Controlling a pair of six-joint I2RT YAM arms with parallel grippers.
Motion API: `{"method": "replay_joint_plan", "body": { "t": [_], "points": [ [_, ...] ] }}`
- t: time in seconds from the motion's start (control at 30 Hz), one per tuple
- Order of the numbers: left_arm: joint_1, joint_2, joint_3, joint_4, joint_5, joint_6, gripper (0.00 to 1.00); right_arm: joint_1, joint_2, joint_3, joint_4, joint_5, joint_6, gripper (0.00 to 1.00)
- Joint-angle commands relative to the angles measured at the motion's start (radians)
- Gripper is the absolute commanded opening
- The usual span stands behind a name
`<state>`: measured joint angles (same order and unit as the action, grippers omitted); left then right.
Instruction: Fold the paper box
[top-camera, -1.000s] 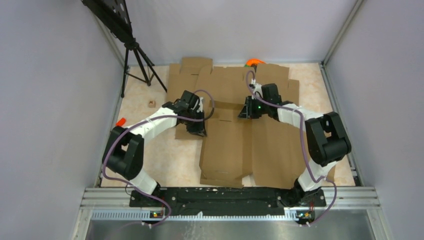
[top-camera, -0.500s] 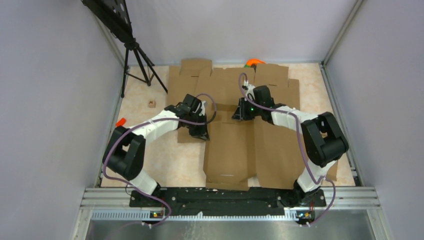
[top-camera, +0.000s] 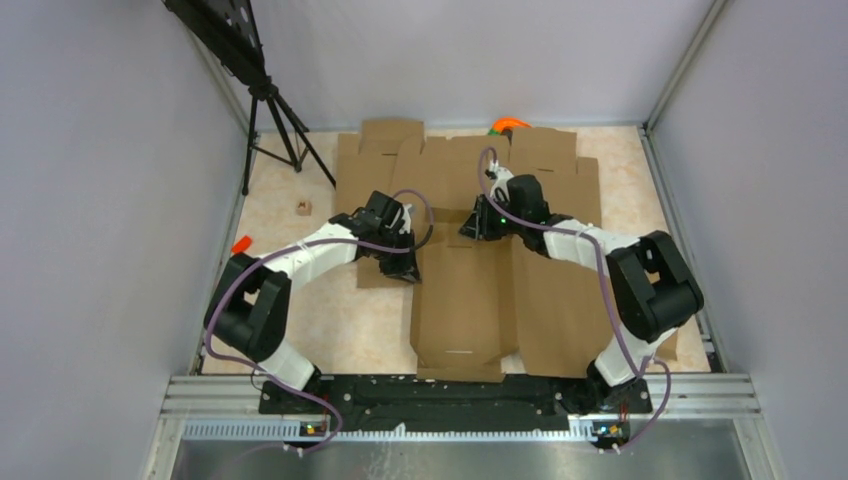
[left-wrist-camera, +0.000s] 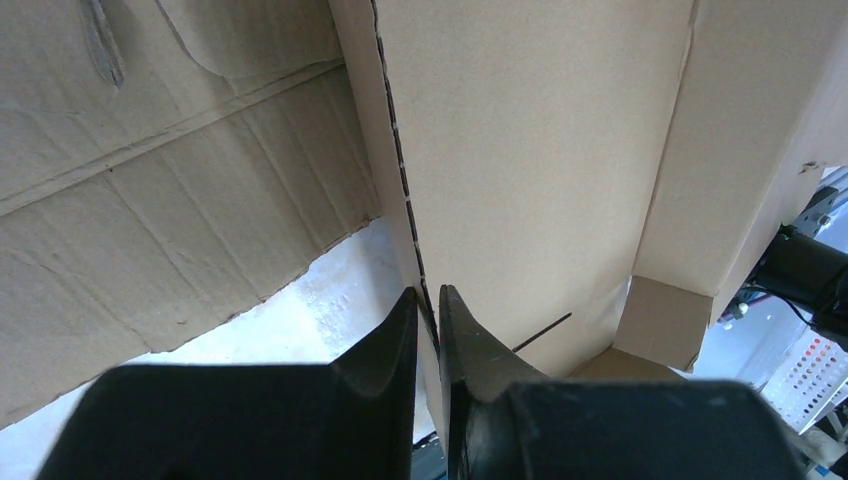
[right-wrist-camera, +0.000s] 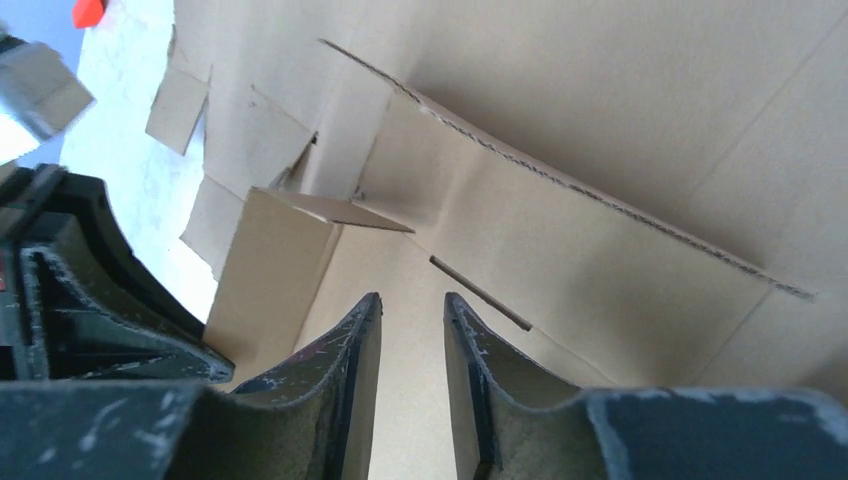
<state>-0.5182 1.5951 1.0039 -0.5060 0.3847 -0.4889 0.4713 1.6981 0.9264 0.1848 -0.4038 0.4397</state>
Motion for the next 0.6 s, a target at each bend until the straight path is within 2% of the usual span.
{"method": "replay_joint_plan", "body": {
  "t": [0.0, 0.17, 0.23, 0.3, 0.47, 0.57],
  "points": [
    [-0.006, -0.032, 0.005, 0.030, 0.010, -0.001, 0.13, 0.015, -0.079, 0.132, -0.118, 0.023, -0.128, 0.32],
    [-0.006, -0.030, 0.011, 0.016, -0.004, 0.008, 0.13, 0.015, -0.027, 0.303, -0.342, 0.114, -0.334, 0.48],
    [-0.006, -0.029, 0.017, 0.007, -0.010, 0.012, 0.13, 0.015, -0.013, 0.334, -0.370, 0.177, -0.391, 0.55],
    [-0.006, -0.028, 0.025, -0.001, -0.013, 0.016, 0.13, 0.016, -0.003, 0.352, -0.376, 0.173, -0.477, 0.60],
    [-0.007, -0.029, 0.034, -0.014, -0.020, 0.020, 0.13, 0.016, 0.062, 0.413, -0.437, 0.069, -0.674, 0.63],
    [-0.006, -0.032, 0.039, -0.025, -0.020, 0.022, 0.13, 0.016, 0.112, 0.446, -0.463, 0.017, -0.732, 0.62]
  ]
}}
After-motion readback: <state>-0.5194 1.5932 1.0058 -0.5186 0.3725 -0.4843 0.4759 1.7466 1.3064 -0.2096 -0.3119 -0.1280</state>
